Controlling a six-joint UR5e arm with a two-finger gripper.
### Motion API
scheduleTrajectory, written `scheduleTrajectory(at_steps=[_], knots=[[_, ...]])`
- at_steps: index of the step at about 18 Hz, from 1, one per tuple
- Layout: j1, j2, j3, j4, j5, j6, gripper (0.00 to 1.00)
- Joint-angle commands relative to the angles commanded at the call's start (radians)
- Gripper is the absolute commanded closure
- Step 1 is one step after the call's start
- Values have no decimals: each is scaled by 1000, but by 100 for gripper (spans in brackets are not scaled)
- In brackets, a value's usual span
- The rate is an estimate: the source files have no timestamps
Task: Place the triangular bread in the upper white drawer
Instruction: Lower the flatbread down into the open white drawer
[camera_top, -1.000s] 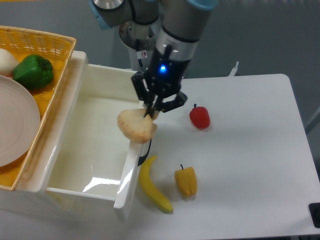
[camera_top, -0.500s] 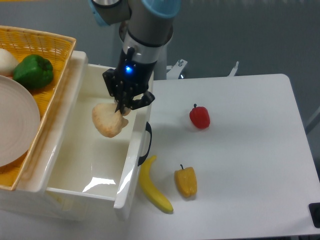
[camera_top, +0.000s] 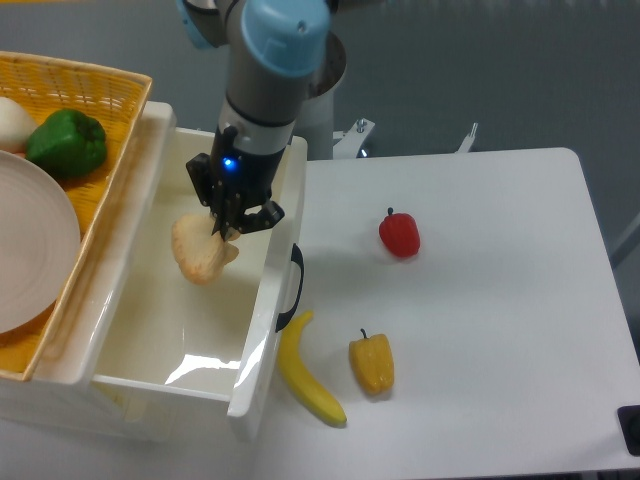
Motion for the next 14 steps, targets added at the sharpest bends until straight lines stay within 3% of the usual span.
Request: scheduleTrajectory(at_steps=[7, 14], knots=[[-20, -29, -3, 2, 2, 0, 73], [-22, -35, -2, 0, 0, 8, 39]])
